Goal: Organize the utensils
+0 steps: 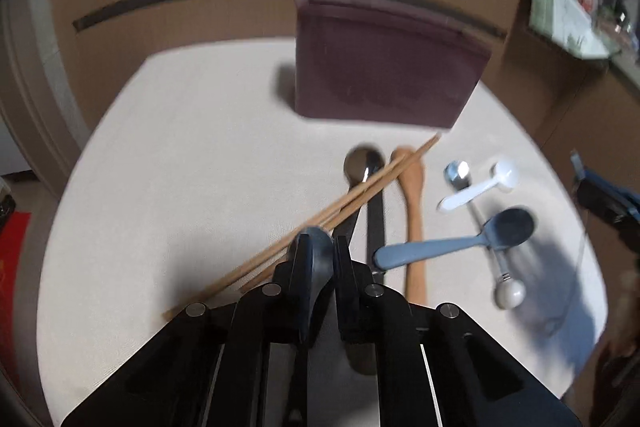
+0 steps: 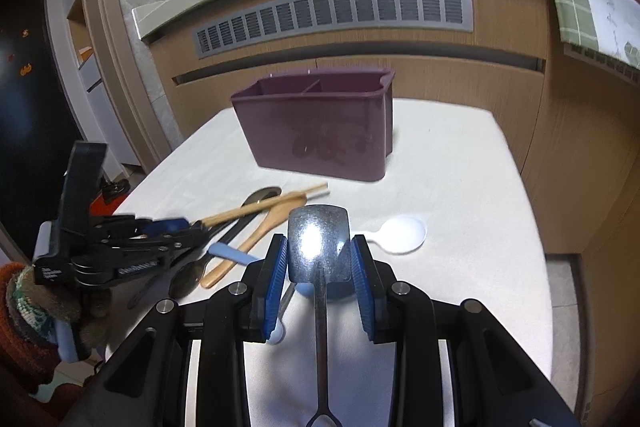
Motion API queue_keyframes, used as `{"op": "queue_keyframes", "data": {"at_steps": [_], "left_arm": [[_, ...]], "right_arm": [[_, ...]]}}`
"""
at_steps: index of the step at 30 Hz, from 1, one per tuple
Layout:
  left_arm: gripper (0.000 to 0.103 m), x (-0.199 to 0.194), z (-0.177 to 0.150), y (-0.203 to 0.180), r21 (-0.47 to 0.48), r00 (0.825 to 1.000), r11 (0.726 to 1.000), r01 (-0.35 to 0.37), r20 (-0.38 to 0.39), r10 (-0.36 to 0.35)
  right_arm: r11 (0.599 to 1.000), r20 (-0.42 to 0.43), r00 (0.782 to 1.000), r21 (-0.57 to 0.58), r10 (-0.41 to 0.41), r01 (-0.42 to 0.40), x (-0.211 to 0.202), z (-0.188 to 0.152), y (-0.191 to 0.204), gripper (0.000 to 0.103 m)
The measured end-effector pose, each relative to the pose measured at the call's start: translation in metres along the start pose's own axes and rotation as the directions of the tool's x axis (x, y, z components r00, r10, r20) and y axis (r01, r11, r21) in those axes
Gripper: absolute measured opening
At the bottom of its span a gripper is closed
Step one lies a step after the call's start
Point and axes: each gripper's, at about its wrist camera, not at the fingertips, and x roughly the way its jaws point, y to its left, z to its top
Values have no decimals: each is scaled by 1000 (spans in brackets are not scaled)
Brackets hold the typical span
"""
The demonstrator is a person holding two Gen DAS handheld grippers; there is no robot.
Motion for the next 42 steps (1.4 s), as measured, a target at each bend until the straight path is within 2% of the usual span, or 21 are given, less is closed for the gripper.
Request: {"op": "queue_keyframes", "data": {"at_steps": [3, 5, 9, 10, 11, 12, 14, 16, 20, 23, 25, 26, 27, 28, 30, 35, 38, 40, 41, 42], "left_arm": [[8, -22, 2, 0, -10, 997, 1000, 15, 70, -14], [7, -29, 4, -1, -1, 996, 1000, 11, 89, -11], [10, -25, 3, 1, 2, 998, 1000, 31, 48, -31], [12, -22, 1, 2, 1, 999, 999, 37, 38, -37], [22, -18, -3, 3, 4, 999, 999, 33, 32, -33], [37, -13, -6, 4, 6, 999, 1000, 26, 32, -26], [49, -4, -12, 4, 12, 999, 999, 38, 9, -38], [49, 6, -15, 1, 26, 999, 999, 45, -21, -45], [49, 20, -14, -6, 66, 999, 997, -34, -12, 35], [49, 25, -10, -7, 56, 997, 996, -76, -18, 77], [48, 27, -9, -7, 46, 995, 995, -93, -25, 94], [41, 27, -8, -8, 44, 994, 993, -105, -32, 107], [15, 25, -7, -7, 29, 995, 995, -96, -32, 97], [2, 23, -8, -5, 6, 997, 998, -68, -41, 68], [1, 16, -10, 1, -46, 999, 999, -8, -41, 6], [1, -8, -13, 7, -76, 999, 996, 49, 18, -48], [5, -20, -17, 21, -133, 997, 989, 71, 48, -66], [19, -20, -23, 27, -141, 999, 990, 26, 32, -22], [36, -18, -26, 29, -143, 1000, 990, 10, 7, -9], [45, -15, -31, 31, -150, 1000, 989, 15, -23, -19]], "right_arm": [[1000, 13, 1000, -16, -6, 6, -2, 2, 2, 29], [1000, 4, 1000, -15, -9, 9, 1, 2, 1, 29], [1000, -17, 1000, 7, 5, -5, 4, 0, -1, 29], [1000, -18, 1000, 8, 6, -5, 3, 0, -2, 29], [1000, -19, 1000, 6, 5, -5, 3, -1, -2, 29], [1000, -20, 1000, 3, 4, -4, 3, -1, -1, 29], [1000, -26, 1000, 2, 6, -6, 4, -1, -2, 29], [1000, -35, 999, 7, 11, -11, 7, -3, -2, 29], [1000, -48, 999, 12, 21, -20, 10, -6, -1, 29], [1000, -53, 998, 8, 20, -20, 12, -8, -1, 29], [1000, -56, 998, 13, 20, -19, 14, -9, -1, 29], [1000, -56, 998, 15, 21, -20, 14, -9, -1, 29], [1000, -56, 998, 17, 21, -20, 15, -9, -1, 29], [1000, -55, 998, 17, 21, -20, 14, -9, -1, 29], [1000, -46, 999, 10, 20, -19, 11, -9, 0, 29], [1000, -24, 1000, -5, -5, 5, 6, -9, -2, 29], [1000, -27, 1000, 10, 0, 0, 7, -10, -4, 29], [1000, -28, 1000, 11, 3, -2, 6, -11, -4, 29], [1000, -29, 1000, 12, 5, -4, 6, -11, -4, 29], [1000, -30, 1000, 13, 7, -7, 7, -11, -4, 29]]}}
